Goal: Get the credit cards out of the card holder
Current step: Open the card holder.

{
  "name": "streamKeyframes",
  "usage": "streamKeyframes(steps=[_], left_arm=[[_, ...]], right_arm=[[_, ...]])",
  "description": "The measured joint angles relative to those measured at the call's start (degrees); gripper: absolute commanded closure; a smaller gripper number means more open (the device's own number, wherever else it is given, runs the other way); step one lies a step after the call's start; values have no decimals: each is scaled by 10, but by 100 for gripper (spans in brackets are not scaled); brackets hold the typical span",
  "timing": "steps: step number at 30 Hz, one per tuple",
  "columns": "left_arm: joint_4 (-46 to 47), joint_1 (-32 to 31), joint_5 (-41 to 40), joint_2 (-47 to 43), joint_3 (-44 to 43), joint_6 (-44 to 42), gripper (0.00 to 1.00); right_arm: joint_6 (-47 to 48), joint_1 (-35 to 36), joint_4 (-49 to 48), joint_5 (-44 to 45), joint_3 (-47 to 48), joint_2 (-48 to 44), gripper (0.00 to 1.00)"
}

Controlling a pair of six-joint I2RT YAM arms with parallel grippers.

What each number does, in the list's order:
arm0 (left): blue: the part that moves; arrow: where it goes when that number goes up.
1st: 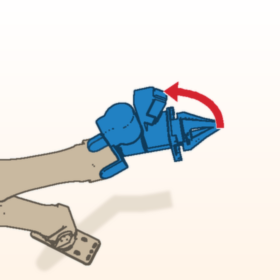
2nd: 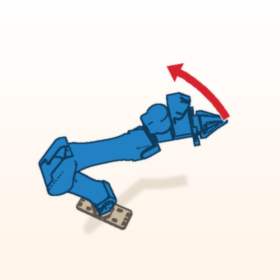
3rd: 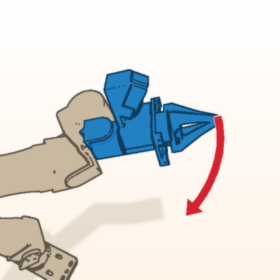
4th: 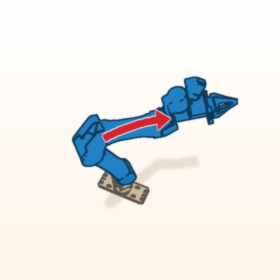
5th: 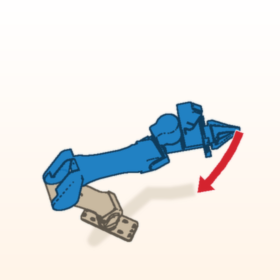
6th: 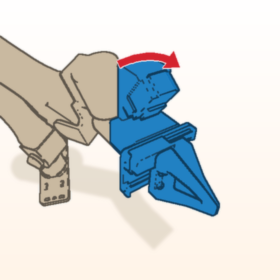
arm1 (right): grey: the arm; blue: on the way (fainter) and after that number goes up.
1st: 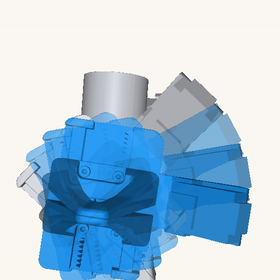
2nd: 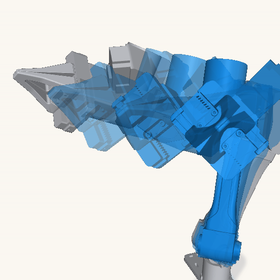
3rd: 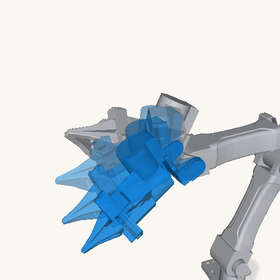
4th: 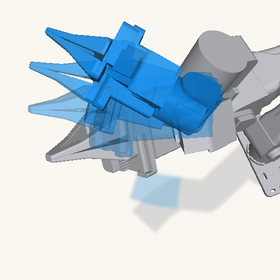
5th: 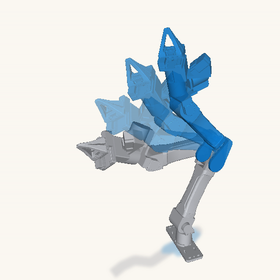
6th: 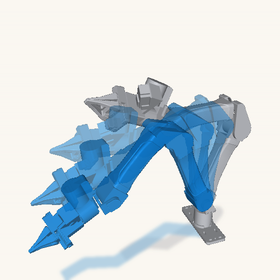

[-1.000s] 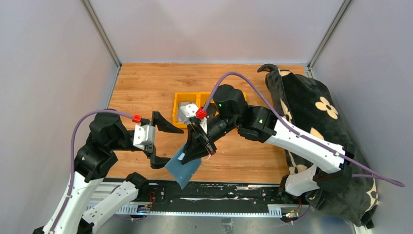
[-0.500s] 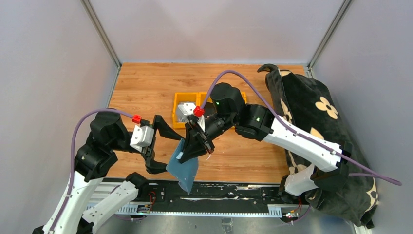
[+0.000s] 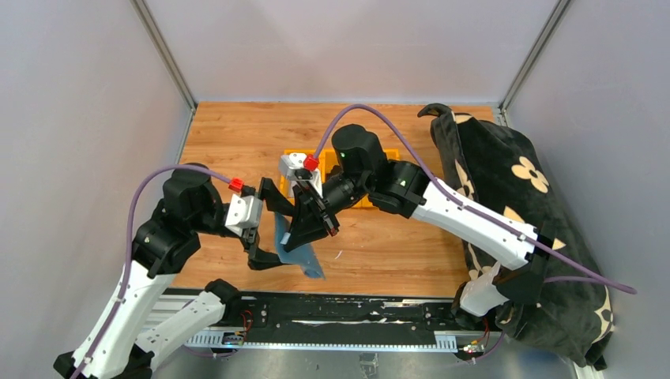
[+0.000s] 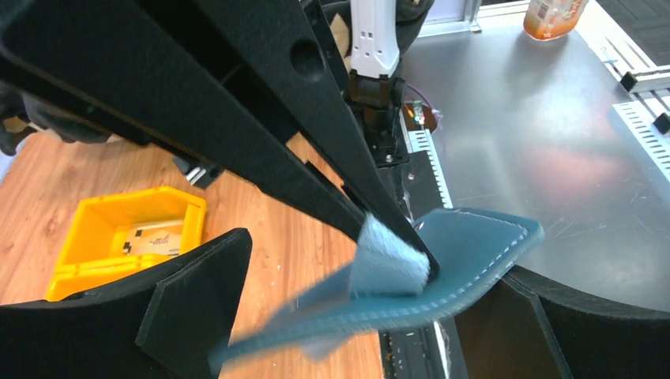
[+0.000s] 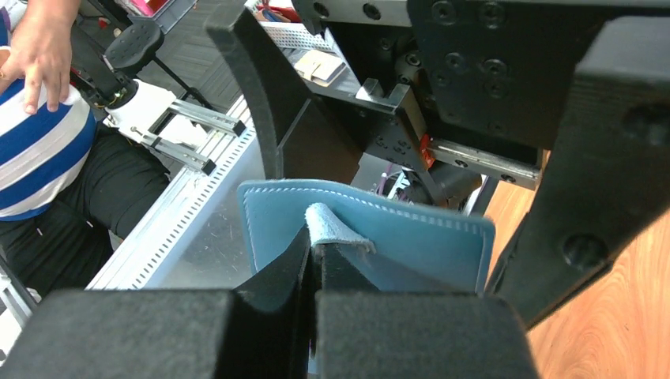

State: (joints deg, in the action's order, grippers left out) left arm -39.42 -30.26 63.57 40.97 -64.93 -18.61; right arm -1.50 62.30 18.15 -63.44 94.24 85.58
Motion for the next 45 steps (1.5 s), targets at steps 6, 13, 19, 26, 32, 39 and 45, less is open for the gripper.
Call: streamKeyframes(steps=[6, 13, 19, 26, 32, 39, 45], left_arm=[[-4, -6, -5, 50, -19, -15, 0], [2, -14, -28, 56, -26, -19, 14], [-13, -14, -74, 58, -26, -63, 57], [-13, -15, -92, 68, -31, -58, 71], [-12, -15, -113, 66, -30, -40, 100], [8, -15, -168, 69, -27, -1, 100], [38, -15, -219, 97, -43, 75, 100]], right_arm=[[-7, -14, -14, -10, 0, 13, 100], [-22, -49, -37, -28, 0, 14, 100], [-41, -87, -64, -40, -18, -3, 100], [-52, -96, -74, -46, -37, -19, 94], [-73, -120, -110, -33, -49, -37, 70], [-92, -143, -155, 38, -78, -99, 36], [-96, -172, -172, 116, -144, -145, 24]])
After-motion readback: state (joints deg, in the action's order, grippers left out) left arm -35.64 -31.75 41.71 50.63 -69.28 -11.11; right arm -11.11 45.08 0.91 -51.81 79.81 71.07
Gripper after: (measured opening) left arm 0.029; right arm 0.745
